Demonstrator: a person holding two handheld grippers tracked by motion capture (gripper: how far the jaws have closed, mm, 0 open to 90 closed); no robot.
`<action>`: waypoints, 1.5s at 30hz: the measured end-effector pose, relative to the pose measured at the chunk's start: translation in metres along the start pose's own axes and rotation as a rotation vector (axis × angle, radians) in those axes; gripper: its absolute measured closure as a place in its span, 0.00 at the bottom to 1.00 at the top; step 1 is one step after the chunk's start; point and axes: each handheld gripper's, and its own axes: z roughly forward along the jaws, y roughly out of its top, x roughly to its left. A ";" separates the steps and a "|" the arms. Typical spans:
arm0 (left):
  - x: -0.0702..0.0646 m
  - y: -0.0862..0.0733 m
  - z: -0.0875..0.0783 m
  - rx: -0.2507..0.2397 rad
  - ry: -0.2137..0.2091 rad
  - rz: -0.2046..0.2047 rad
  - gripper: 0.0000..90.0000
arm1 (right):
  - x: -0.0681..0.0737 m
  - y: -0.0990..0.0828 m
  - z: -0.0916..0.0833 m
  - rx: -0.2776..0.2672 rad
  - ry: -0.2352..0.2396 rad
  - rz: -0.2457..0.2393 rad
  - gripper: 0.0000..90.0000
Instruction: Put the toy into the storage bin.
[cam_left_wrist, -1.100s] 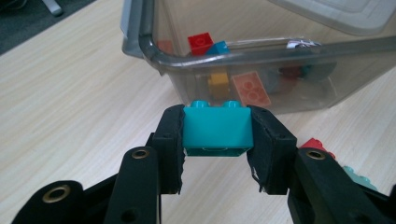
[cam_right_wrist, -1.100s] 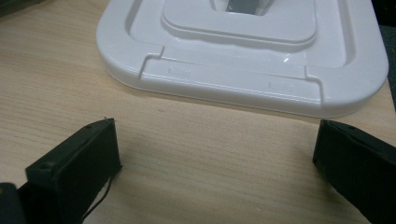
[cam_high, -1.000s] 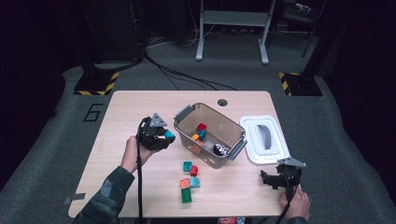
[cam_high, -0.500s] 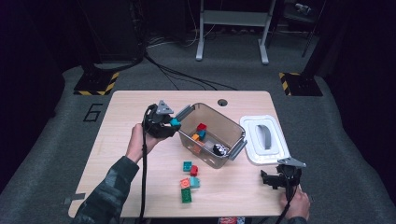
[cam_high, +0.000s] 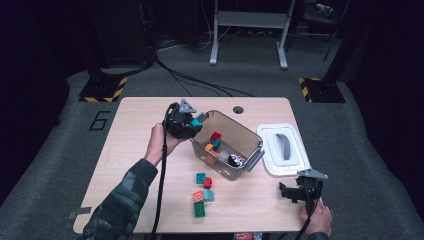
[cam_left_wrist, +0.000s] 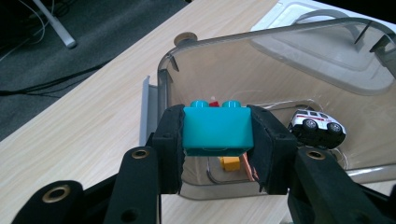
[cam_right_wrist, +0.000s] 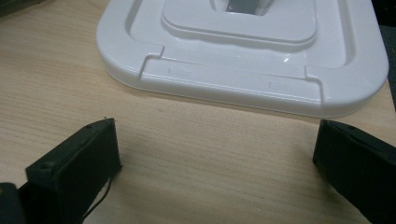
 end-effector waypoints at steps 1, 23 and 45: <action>0.001 0.000 0.002 0.008 -0.003 0.010 0.66 | 0.000 0.000 0.000 0.000 0.000 0.000 0.00; -0.001 -0.022 0.031 0.126 -0.057 -0.046 0.66 | 0.000 0.000 0.000 0.000 0.000 0.000 0.00; -0.002 -0.029 0.009 0.090 -0.023 -0.059 0.29 | 0.000 0.000 0.000 0.000 0.000 0.000 0.00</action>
